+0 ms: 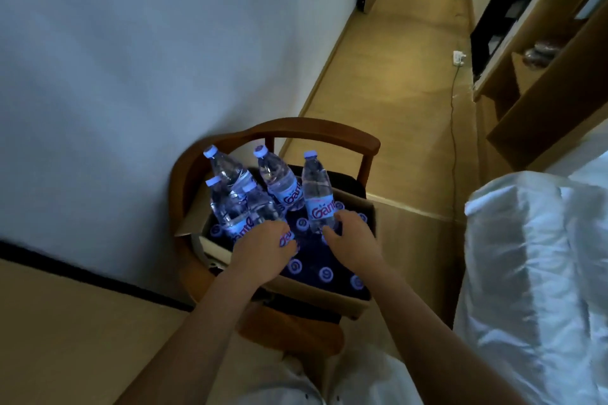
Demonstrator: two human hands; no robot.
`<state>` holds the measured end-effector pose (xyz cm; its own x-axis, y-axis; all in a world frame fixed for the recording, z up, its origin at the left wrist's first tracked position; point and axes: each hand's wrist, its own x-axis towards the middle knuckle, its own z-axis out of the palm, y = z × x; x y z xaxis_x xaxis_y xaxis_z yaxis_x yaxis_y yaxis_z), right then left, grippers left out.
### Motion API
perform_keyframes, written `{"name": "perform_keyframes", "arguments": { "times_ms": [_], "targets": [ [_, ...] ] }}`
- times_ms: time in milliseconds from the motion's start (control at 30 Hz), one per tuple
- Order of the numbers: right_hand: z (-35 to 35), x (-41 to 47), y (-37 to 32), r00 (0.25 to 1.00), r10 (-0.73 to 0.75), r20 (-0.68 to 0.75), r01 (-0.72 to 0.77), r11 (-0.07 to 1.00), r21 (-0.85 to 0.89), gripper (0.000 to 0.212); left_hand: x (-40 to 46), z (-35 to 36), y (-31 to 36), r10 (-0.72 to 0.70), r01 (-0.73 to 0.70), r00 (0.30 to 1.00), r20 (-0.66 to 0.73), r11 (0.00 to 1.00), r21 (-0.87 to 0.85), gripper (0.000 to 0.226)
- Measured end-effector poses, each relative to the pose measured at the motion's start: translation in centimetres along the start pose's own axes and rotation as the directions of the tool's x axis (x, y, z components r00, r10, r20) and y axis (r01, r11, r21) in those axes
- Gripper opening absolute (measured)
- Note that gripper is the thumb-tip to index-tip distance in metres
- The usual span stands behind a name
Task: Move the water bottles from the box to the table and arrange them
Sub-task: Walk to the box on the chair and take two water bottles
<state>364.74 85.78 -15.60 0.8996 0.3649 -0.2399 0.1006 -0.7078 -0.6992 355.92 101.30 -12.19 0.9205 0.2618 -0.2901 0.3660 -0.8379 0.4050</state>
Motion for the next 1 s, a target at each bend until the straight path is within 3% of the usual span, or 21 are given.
{"name": "perform_keyframes", "arguments": {
  "times_ms": [67, 233, 467, 600, 867, 933, 1000],
  "targets": [
    [0.2, 2.7, -0.3, 1.0, 0.018, 0.026, -0.018, 1.0, 0.009, 0.01, 1.2, 0.0, -0.5, -0.043, 0.043, 0.999, 0.001, 0.999, -0.008, 0.022],
    [1.1, 9.3, -0.3, 0.998, 0.04, 0.05, -0.043, 0.998, 0.052, 0.029, 3.1, 0.7, -0.9, -0.18, 0.18, 0.984, 0.007, 0.979, -0.099, 0.041],
    [2.9, 16.5, 0.3, 0.994, 0.06, 0.088, -0.06, 0.998, 0.005, 0.062, 3.8, 1.5, -0.7, -0.394, 0.392, 0.919, -0.006, 0.916, -0.084, 0.031],
    [3.9, 17.9, 0.7, 0.994, 0.04, 0.099, -0.043, 0.999, 0.023, 0.07, 4.0, 2.0, 0.0, -0.452, 0.446, 0.892, -0.032, 0.889, -0.106, 0.033],
    [3.7, 17.0, 0.6, 0.988, -0.116, 0.097, 0.114, 0.993, 0.031, 0.06, 4.4, 2.8, 1.0, -0.489, 0.479, 0.871, -0.036, 0.864, -0.153, 0.038],
    [2.5, 15.7, 0.4, 0.976, -0.201, 0.084, 0.195, 0.978, 0.075, 0.059, 4.5, 3.0, 1.1, -0.5, 0.484, 0.866, -0.004, 0.842, -0.239, 0.048],
    [1.0, 14.1, -0.2, 0.958, -0.267, 0.104, 0.25, 0.956, 0.151, 0.053, 4.7, 3.2, 1.2, -0.504, 0.478, 0.862, 0.053, 0.772, -0.419, 0.072]
  ]
}}
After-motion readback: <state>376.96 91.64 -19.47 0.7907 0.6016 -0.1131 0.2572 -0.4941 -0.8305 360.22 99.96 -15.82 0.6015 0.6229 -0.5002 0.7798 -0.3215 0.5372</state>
